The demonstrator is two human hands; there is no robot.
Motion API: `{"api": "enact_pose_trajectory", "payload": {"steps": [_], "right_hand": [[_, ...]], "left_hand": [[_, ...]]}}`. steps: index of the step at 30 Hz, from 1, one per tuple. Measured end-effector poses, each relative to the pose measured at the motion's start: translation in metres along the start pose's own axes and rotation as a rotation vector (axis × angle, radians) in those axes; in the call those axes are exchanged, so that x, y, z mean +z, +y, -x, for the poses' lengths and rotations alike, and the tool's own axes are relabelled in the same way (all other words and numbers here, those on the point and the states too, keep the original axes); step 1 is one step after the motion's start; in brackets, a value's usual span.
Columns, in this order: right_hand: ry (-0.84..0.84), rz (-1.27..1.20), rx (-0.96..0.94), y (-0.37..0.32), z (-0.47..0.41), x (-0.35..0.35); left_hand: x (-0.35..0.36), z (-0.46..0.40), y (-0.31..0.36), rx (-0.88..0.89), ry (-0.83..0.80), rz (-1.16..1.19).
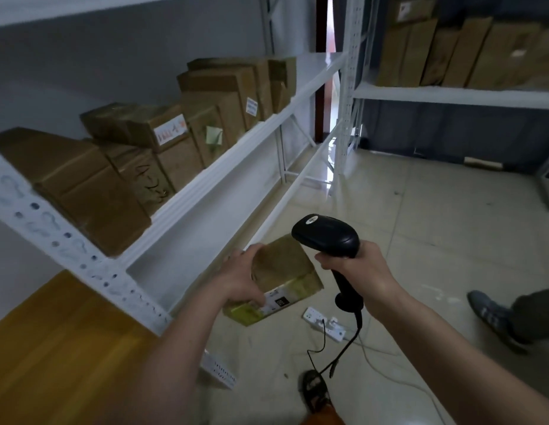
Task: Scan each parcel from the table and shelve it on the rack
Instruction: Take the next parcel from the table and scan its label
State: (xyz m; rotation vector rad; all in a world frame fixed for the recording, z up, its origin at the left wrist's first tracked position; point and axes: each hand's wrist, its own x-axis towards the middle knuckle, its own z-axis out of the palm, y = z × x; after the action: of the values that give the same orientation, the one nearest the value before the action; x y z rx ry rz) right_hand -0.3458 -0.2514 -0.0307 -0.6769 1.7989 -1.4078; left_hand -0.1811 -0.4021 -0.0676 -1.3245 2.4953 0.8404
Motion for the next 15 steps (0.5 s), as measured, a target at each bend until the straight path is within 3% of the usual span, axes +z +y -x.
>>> {"api": "enact_pose_trajectory", "payload": {"steps": [15], "right_hand": [[0.027, -0.075, -0.091, -0.087, -0.22, -0.027]], "left_hand": [[-0.116, -0.172, 0.081, -0.05, 0.387, 0.38]]}}
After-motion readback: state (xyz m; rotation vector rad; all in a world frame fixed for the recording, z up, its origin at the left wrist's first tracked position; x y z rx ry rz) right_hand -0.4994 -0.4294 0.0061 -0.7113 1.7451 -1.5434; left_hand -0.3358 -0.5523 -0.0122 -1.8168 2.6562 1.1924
